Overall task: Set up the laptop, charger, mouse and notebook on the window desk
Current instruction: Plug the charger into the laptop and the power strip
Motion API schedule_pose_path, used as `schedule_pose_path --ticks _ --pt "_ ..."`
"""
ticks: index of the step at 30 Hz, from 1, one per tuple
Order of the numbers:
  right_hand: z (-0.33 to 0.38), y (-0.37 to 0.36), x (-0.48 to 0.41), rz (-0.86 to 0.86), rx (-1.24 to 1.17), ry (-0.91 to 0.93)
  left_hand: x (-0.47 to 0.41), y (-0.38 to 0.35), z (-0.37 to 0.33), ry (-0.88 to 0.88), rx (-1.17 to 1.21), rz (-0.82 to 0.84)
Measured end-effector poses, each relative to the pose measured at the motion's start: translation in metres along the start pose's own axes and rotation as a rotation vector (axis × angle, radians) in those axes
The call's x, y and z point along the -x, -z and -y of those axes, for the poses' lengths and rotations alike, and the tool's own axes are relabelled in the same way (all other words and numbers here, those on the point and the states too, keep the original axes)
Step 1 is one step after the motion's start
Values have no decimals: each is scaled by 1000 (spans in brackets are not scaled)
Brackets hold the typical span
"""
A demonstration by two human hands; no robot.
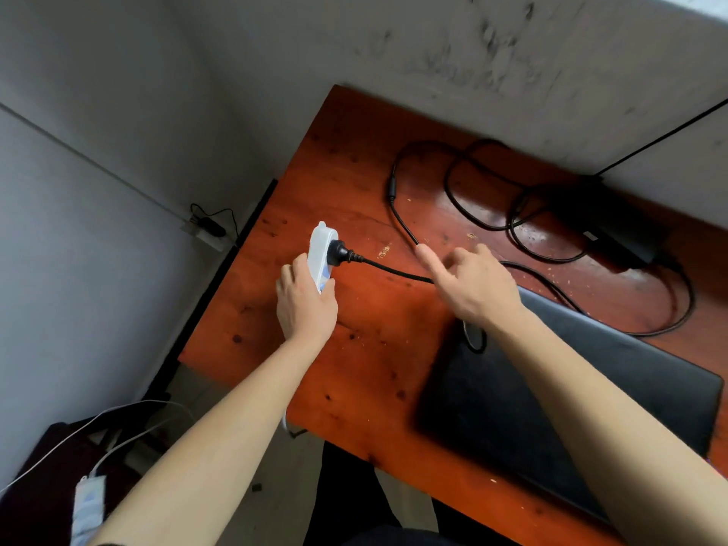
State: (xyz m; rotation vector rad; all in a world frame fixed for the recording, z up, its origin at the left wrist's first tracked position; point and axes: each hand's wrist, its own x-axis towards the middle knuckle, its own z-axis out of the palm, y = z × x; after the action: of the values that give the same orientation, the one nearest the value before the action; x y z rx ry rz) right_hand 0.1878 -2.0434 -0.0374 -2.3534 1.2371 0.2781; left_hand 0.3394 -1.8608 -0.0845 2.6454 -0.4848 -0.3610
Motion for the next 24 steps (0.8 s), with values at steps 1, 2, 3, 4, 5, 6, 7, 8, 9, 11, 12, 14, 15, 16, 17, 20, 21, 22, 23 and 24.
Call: schedule_pose_path --ticks 1,2,3,4,5,6,7,8,9,11,12,14,15,16,17,20,21,22,23,24 --pt "-7 4 -6 76 -23 -110 -1 0 1 16 5 -6" --pt "-15 8 -11 168 -41 -187 -3 0 3 27 5 -9" --pt "-22 10 -14 262 -66 -238 -4 0 4 35 4 -9" --pt "-27 11 -14 348 -94 -271 -5 0 6 38 -1 -7" --pt "-30 10 -13 408 -106 -292 -6 0 7 38 -9 -4" --pt "-30 8 -13 439 -82 -293 -7 0 9 39 -18 0" --pt "-28 7 -12 463 -30 -289 -8 0 11 43 -29 5" --pt "-24 6 -12 490 14 -291 -8 0 13 51 -41 11" --pt "-20 4 -14 524 25 -310 -8 -1 15 58 -54 17" --pt "-10 2 -19 610 27 -357 -7 -1 18 61 -79 30" --pt "-6 -1 -20 649 65 -362 -7 0 19 58 -89 34" --pt "-2 -10 -20 666 155 -318 -7 0 19 39 -105 44" --pt "-3 -15 -19 644 141 -291 -7 1 19 25 -116 49" --pt "-4 -22 -20 618 42 -270 -7 1 20 11 -129 55" --pt "-6 -27 -23 584 -151 -287 -8 1 20 4 -138 61" --pt "-6 -32 -37 446 -757 -481 -10 2 21 19 -148 78" --pt "-4 -31 -43 429 -832 -525 -11 2 22 21 -156 83" --pt "-4 -30 -50 430 -849 -539 -11 2 21 20 -165 88" --pt "-4 -27 -53 448 -795 -525 -11 3 20 16 -171 93" --pt "-4 -24 -56 477 -688 -479 -10 3 20 11 -175 96"
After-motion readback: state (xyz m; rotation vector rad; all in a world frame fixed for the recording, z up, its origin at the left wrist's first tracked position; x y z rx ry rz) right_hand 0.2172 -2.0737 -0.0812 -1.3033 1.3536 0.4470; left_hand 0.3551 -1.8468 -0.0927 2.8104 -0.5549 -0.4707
